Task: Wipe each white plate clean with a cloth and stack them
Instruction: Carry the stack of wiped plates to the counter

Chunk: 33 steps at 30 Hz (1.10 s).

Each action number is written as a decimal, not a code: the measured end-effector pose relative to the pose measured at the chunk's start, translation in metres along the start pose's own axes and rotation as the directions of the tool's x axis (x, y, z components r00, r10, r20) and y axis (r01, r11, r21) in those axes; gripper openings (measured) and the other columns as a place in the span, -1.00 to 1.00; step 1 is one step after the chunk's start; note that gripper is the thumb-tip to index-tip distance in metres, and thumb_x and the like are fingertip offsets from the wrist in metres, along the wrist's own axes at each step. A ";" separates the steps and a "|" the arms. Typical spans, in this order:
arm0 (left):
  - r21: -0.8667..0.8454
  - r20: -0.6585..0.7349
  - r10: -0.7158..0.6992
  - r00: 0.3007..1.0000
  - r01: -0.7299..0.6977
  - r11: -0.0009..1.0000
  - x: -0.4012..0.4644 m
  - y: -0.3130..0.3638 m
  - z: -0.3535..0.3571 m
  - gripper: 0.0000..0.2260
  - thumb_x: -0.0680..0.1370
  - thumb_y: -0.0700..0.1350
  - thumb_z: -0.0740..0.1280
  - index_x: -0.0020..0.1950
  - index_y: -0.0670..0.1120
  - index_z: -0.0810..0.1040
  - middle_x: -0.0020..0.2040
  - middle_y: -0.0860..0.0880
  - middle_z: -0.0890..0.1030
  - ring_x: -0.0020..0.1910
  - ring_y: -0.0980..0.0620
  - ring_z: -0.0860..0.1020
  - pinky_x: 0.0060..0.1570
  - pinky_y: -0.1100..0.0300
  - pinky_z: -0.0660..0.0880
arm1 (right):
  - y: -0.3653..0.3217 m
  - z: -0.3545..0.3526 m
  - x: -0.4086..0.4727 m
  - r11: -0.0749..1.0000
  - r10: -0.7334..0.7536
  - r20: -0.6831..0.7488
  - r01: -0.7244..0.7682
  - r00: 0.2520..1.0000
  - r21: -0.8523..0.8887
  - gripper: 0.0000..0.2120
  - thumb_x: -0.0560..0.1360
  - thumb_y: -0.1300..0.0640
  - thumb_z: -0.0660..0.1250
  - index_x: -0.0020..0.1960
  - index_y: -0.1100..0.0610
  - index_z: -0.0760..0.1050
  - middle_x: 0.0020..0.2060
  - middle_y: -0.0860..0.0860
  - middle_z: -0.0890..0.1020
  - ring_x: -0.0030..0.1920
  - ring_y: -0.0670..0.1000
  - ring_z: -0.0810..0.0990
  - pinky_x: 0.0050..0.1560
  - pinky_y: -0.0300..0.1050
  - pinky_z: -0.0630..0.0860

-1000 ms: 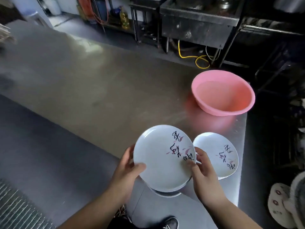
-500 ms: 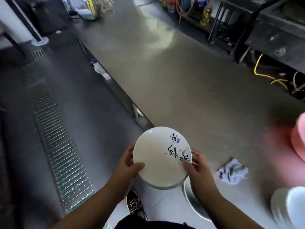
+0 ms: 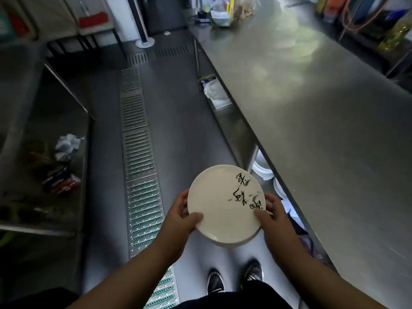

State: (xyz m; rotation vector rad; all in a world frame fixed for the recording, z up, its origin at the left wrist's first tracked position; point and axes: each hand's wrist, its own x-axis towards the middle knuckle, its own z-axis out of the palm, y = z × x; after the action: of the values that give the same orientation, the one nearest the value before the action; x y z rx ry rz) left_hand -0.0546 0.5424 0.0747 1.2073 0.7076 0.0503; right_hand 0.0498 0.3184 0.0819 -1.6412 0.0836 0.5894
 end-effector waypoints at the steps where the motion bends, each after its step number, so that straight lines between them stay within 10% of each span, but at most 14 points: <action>1: -0.007 -0.025 0.008 1.000 -0.008 1.000 0.007 0.006 -0.007 -0.41 0.25 -0.11 0.49 0.25 0.26 0.60 0.22 -0.03 0.66 0.26 -0.25 0.59 0.24 -0.37 0.55 | -0.006 0.010 0.011 1.000 -0.002 0.015 0.002 1.000 -0.005 -0.58 0.36 0.02 0.34 0.22 -0.17 0.52 0.11 0.00 0.67 0.09 0.05 0.69 -0.09 -0.14 0.63; 15: -0.110 -0.201 -0.011 0.979 -0.011 0.994 0.168 0.091 -0.075 -0.35 0.30 -0.26 0.37 0.37 0.14 0.53 0.32 -0.18 0.58 0.33 -0.39 0.51 0.20 -0.26 0.58 | -0.080 0.124 0.206 0.995 0.015 0.214 0.007 0.977 -0.102 -0.63 0.60 0.33 0.32 0.21 -0.11 0.49 0.09 0.01 0.65 0.10 0.05 0.64 -0.09 -0.15 0.59; 33: -0.071 -0.129 -0.072 0.989 0.063 0.995 0.432 0.247 -0.173 -0.34 0.31 -0.25 0.36 0.42 0.06 0.46 0.27 -0.17 0.60 0.19 -0.26 0.61 -0.04 -0.06 0.68 | -0.171 0.289 0.445 0.996 0.030 0.161 -0.016 0.987 -0.092 -0.63 0.48 0.05 0.40 0.26 -0.17 0.48 0.16 0.01 0.65 0.17 0.12 0.65 0.20 0.26 0.64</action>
State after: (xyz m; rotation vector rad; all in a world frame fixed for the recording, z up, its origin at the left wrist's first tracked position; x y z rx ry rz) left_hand 0.2748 0.9528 0.0546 1.1221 0.8552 0.0967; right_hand 0.4062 0.7456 0.0384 -1.6753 -0.0442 0.7517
